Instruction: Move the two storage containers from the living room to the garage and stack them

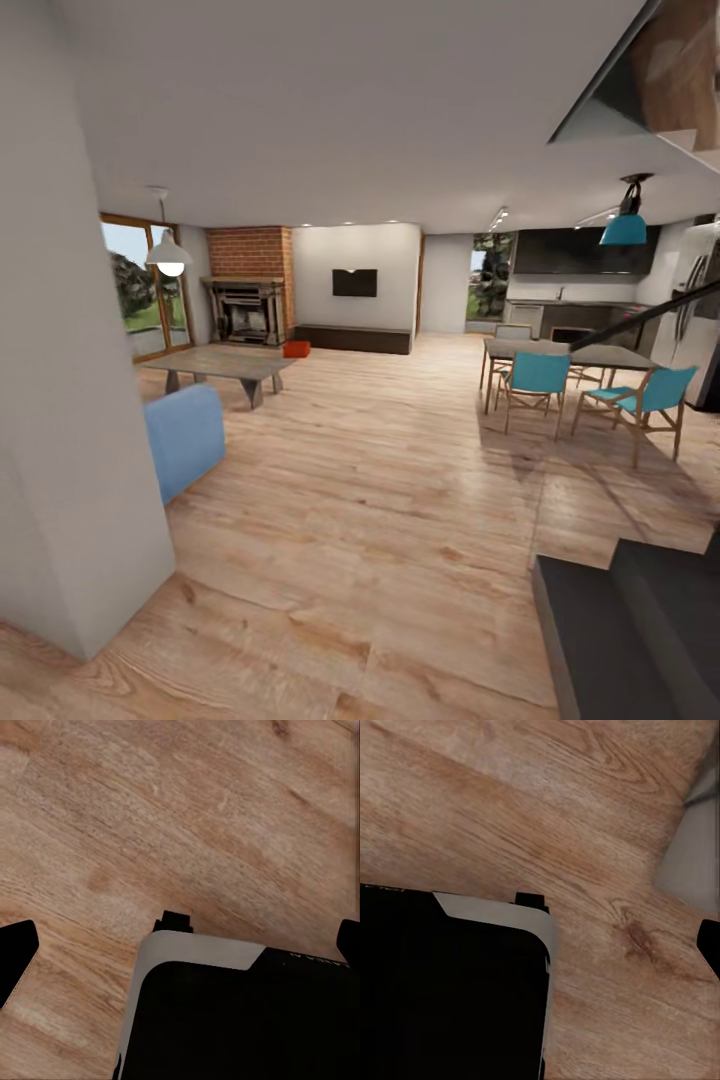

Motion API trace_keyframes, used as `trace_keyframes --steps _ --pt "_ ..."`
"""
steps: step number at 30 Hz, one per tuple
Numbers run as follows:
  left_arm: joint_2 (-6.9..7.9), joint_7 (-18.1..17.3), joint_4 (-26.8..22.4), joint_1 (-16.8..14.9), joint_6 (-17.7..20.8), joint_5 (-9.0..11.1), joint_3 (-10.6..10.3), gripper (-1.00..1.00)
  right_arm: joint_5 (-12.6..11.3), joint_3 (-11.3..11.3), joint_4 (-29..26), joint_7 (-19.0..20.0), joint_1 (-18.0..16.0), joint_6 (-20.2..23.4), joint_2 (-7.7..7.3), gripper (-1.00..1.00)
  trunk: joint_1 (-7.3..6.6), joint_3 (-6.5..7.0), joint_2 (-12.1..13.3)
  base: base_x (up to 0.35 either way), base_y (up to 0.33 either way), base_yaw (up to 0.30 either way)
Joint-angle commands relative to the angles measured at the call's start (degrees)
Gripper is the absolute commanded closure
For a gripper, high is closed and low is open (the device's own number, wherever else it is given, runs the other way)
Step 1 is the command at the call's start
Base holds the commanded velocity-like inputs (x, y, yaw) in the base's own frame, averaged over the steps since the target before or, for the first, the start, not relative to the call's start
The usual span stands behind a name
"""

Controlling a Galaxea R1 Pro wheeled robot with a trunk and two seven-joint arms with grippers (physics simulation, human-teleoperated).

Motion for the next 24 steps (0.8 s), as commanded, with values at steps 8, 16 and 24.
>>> trace_keyframes --steps 8,16,24 --pt "0.0 0.1 0.0 0.0 0.0 0.3 0.3 -1.0 0.1 0.3 0.2 0.1 -0.1 -0.5 -0.17 -1.0 0.04 -0.09 -0.1 0.323 0.0 -0.035" --pt "0.0 0.1 0.0 0.0 0.0 0.3 0.3 -1.0 0.2 0.4 0.2 0.1 -0.1 -0.5 -0.15 -1.0 0.04 -0.09 -0.1 0.323 0.0 -0.001" --pt "0.0 0.1 0.0 0.0 0.0 0.3 0.3 -1.0 0.2 0.4 0.2 0.1 -0.1 -0.5 -0.13 -1.0 0.04 -0.09 -0.1 0.323 0.0 0.0"
